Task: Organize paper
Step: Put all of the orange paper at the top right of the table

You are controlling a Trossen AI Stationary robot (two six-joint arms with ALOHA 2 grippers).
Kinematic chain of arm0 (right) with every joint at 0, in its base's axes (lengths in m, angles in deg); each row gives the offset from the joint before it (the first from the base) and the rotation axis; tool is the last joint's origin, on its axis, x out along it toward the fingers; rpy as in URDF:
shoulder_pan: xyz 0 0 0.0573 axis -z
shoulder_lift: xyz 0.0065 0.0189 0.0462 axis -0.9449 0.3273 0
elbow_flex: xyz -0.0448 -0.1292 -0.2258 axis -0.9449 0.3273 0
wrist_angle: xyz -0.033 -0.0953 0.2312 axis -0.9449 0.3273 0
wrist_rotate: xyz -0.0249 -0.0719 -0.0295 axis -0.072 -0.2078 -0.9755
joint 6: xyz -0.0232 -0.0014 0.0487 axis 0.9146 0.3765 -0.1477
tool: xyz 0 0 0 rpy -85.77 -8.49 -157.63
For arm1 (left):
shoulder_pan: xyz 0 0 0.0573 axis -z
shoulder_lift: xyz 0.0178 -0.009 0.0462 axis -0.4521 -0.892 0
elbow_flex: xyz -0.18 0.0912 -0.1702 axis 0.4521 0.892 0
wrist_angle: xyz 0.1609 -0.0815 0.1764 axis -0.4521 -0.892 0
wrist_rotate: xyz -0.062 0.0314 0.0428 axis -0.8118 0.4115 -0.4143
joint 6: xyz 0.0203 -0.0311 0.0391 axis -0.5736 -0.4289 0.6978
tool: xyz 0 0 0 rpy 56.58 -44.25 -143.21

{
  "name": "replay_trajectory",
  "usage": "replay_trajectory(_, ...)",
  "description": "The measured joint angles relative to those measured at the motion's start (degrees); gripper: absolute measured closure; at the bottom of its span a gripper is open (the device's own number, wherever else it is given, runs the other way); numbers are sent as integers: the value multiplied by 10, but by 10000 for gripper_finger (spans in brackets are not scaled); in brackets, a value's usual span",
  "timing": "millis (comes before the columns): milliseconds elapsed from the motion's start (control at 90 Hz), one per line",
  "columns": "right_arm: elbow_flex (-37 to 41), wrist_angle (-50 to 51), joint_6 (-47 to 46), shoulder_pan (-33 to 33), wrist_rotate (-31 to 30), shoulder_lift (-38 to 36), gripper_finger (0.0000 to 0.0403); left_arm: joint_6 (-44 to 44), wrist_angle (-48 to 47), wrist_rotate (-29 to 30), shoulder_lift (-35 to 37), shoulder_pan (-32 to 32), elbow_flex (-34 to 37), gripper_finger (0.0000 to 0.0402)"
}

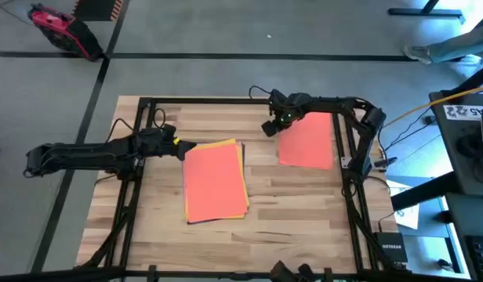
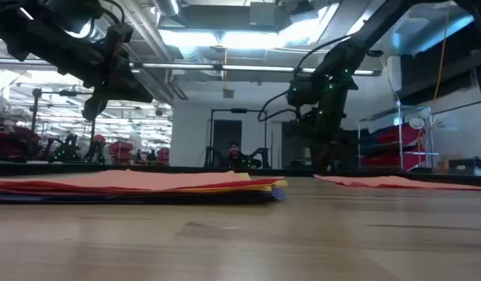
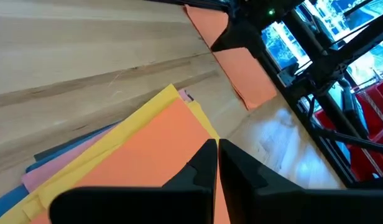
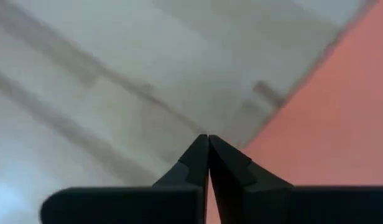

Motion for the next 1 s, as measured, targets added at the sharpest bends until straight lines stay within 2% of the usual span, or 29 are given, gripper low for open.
replay_trajectory(311,-1,-14,26,-35,34,-1,401,0,0,0,0,0,0,402)
replay_trajectory(556,-2,-99,14,-59,139,-1,401,0,0,0,0,0,0,402)
replay_trajectory(656,-2,-130,13,-70,156,-2,399,1,-1,0,0,0,0,402)
replay_trajectory(756,-2,-150,13,-81,163,-2,379,2,-1,0,0,0,0,402)
replay_trajectory(1000,-2,-221,14,-114,191,-2,301,17,-1,0,0,0,0,402)
